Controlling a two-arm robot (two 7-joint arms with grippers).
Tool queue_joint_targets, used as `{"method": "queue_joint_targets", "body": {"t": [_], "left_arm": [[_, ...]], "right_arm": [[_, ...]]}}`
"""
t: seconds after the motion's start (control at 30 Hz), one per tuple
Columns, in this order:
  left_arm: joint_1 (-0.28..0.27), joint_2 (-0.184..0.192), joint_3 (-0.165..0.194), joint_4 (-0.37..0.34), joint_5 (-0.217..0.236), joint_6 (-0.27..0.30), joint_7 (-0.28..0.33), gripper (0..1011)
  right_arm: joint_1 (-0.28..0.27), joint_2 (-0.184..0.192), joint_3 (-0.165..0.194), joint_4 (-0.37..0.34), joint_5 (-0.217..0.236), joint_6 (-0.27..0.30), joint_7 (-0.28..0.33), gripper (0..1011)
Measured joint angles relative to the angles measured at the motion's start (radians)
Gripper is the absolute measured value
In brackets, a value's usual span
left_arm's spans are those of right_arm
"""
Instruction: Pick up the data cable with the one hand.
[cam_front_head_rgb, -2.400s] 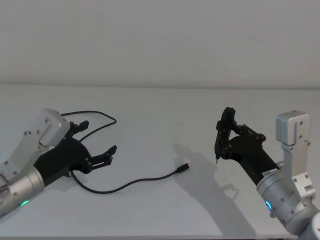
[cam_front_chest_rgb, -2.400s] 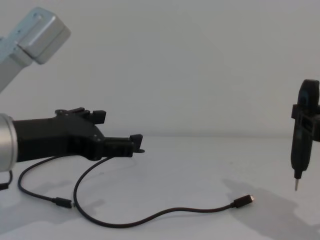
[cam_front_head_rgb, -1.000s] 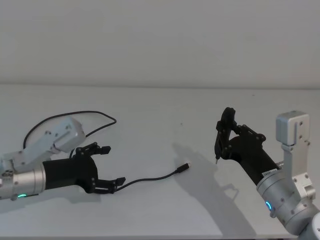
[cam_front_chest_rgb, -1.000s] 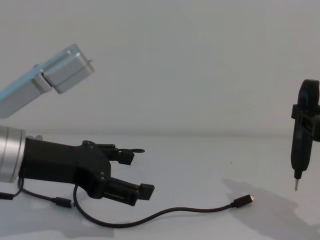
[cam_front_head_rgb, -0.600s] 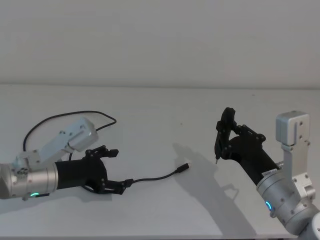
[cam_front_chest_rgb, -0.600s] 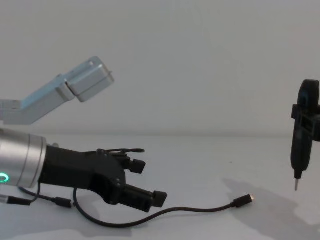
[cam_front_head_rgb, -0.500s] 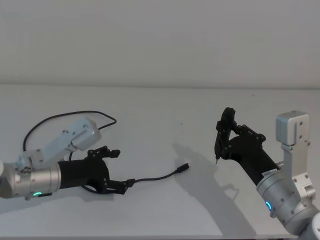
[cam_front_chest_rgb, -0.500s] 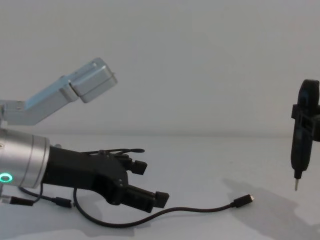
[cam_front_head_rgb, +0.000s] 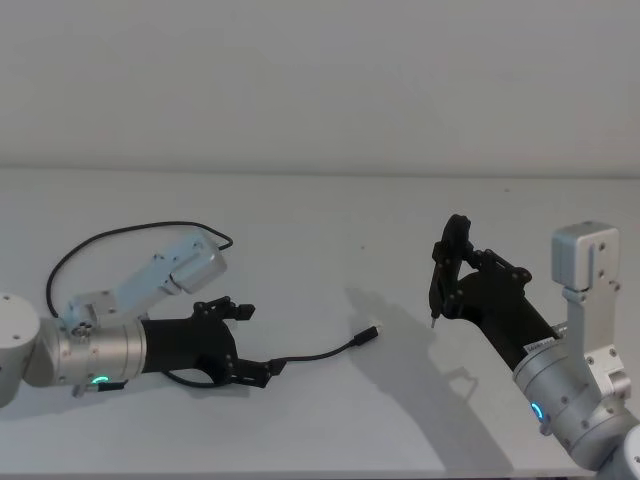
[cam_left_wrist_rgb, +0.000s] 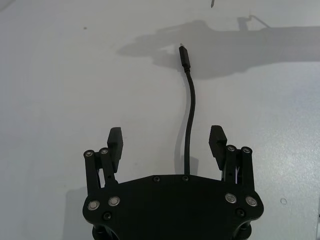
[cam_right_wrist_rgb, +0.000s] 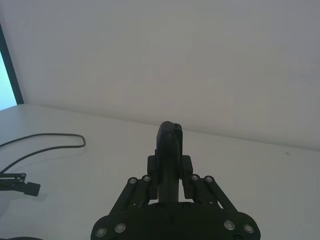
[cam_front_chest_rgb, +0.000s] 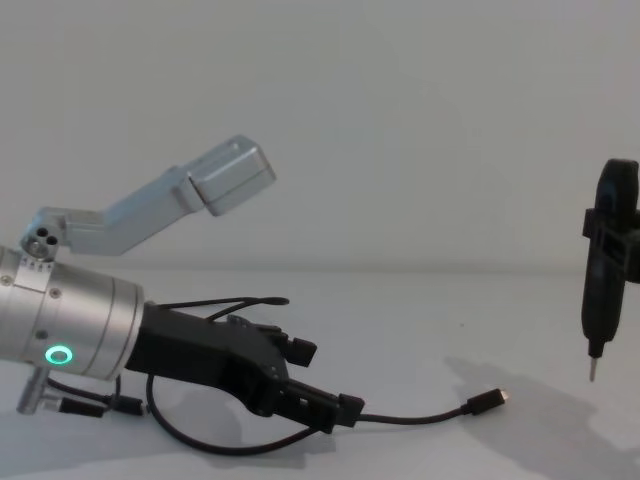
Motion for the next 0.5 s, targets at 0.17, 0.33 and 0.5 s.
{"method": "queue_joint_targets", "body": {"t": [0.17,0.33,0.5], "left_arm": [[-0.017,-0.014,0.014,0.019,-0.001,0.013,-0.002,1004],[-0.028,-0.024,0.025,0.031,-0.001,0.019,-0.004,1004],[-0.039,-0.031,0.035,0.042,-0.001,0.026,-0.005,1004]], "right_arm": [[0.0,0.0,0.0,0.0,0.0,0.0,0.0,275],[0.0,0.0,0.0,0.0,0.0,0.0,0.0,274],[0.0,0.0,0.0,0.0,0.0,0.0,0.0,274]]}}
